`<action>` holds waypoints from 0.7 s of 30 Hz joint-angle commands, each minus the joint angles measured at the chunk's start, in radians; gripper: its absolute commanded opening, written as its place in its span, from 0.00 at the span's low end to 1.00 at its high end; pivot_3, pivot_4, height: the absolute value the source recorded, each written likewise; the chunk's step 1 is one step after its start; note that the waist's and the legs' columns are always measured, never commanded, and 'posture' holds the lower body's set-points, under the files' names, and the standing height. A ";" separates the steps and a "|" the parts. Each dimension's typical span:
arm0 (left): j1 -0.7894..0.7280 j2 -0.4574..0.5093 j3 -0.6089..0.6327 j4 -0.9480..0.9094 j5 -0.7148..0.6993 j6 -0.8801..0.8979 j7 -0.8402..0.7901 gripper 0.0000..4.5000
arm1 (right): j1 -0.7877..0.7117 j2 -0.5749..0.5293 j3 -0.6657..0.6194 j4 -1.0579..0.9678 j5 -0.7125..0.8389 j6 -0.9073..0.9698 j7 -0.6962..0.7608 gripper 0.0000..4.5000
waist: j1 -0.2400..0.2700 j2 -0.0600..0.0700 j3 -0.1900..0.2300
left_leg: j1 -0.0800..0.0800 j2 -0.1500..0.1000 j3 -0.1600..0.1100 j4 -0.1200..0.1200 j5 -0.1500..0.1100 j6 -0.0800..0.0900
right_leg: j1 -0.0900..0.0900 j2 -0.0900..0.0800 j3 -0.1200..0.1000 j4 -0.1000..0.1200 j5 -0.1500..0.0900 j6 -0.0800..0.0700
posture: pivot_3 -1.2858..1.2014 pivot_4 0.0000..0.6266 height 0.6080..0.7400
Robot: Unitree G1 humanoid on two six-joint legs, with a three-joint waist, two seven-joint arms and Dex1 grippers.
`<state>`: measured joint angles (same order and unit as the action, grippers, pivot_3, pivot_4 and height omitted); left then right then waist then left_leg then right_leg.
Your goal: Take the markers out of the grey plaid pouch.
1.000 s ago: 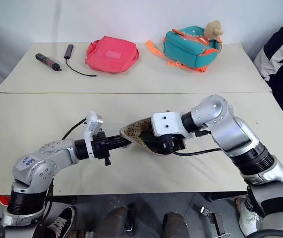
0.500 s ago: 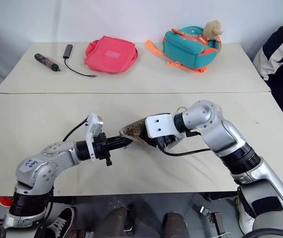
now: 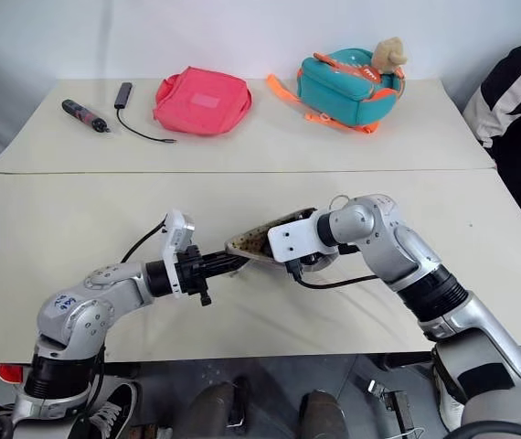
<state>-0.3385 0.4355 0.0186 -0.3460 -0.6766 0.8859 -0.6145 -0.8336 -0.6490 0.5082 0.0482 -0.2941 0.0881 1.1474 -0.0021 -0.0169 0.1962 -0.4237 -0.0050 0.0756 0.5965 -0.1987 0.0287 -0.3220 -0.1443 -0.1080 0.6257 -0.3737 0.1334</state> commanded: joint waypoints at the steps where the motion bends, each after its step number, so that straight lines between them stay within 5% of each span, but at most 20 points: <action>1: 0.002 -0.001 0.027 -0.040 -0.021 -0.021 0.003 0.00 | 0.022 0.005 0.000 0.031 -0.012 0.032 0.017 0.46 | -0.001 0.000 0.000 | 0.000 0.000 0.000 0.000 0.000 0.000 | 0.000 0.000 0.000 0.000 0.000 0.000 | 0.52 0.24 1.00; 7: 0.004 0.005 0.034 -0.028 -0.003 -0.038 0.014 0.00 | 0.014 0.035 -0.117 -0.094 0.166 0.150 0.081 0.10 | 0.000 0.000 0.000 | 0.000 0.000 0.000 0.000 0.000 0.000 | 0.000 0.000 0.000 0.000 0.000 0.000 | 0.52 0.24 1.00; 21: 0.002 0.012 0.036 0.017 0.041 -0.095 0.014 0.00 | 0.050 0.050 -0.316 -0.239 0.491 0.391 0.096 0.10 | 0.002 0.000 0.000 | 0.000 0.000 0.000 -0.001 -0.001 0.000 | 0.000 0.000 0.000 0.000 0.000 0.000 | 0.52 0.24 1.00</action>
<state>-0.3291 0.4473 0.0351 -0.3286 -0.6369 0.8139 -0.6029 -0.7778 -0.6075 0.2427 -0.1367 0.1362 0.4462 1.2537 -0.0002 -0.0169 0.1963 -0.4239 -0.0050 0.0755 0.5958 -0.1995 0.0286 -0.3224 -0.1448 -0.1082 0.6253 -0.3737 0.1333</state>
